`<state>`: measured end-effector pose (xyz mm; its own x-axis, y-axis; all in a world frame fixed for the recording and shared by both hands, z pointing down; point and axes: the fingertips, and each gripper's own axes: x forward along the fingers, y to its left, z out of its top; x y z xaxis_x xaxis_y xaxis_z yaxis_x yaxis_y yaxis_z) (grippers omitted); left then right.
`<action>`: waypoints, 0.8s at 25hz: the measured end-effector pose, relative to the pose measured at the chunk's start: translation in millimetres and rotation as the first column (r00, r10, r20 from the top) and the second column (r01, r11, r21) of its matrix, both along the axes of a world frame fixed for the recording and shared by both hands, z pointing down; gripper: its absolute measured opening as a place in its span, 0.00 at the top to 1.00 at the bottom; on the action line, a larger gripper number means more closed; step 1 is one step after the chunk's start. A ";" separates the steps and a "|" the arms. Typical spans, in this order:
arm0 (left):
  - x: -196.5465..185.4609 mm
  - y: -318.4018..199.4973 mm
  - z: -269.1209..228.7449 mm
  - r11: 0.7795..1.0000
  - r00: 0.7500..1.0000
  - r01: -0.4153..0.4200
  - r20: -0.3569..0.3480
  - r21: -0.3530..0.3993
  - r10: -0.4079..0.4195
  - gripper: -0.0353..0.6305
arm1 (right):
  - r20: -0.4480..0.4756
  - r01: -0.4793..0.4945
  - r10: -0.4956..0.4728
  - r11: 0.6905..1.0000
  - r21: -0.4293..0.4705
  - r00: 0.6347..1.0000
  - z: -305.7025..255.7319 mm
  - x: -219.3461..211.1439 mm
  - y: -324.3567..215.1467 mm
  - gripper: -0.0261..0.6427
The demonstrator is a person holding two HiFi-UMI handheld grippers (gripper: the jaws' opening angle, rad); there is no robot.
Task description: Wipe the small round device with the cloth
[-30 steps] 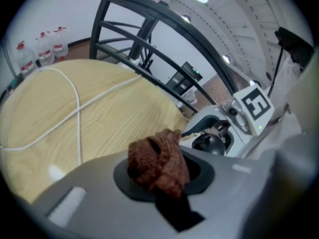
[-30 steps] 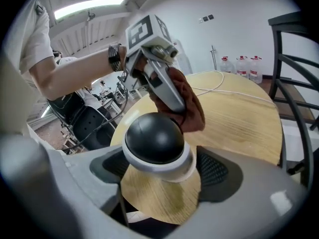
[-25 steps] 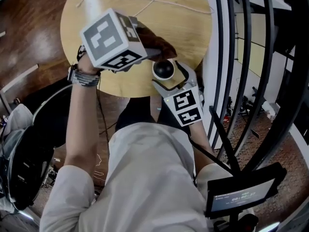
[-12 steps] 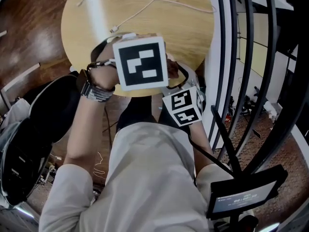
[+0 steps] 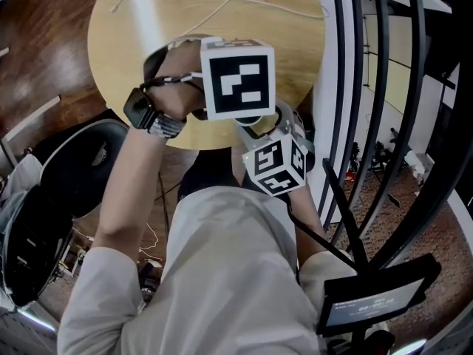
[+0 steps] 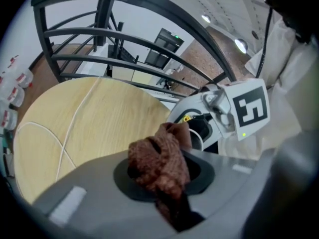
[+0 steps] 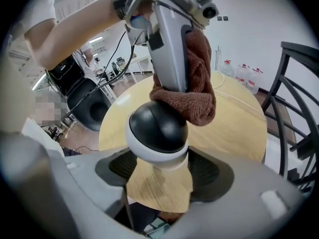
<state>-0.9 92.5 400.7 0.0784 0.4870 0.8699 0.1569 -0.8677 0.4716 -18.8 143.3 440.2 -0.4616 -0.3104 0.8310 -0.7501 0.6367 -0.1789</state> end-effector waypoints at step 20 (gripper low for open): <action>-15.6 0.8 68.3 1.000 0.986 -0.013 0.168 0.004 0.012 0.82 | 0.034 0.062 -0.062 0.998 0.004 0.998 -10.2 -19.7 10.6 0.47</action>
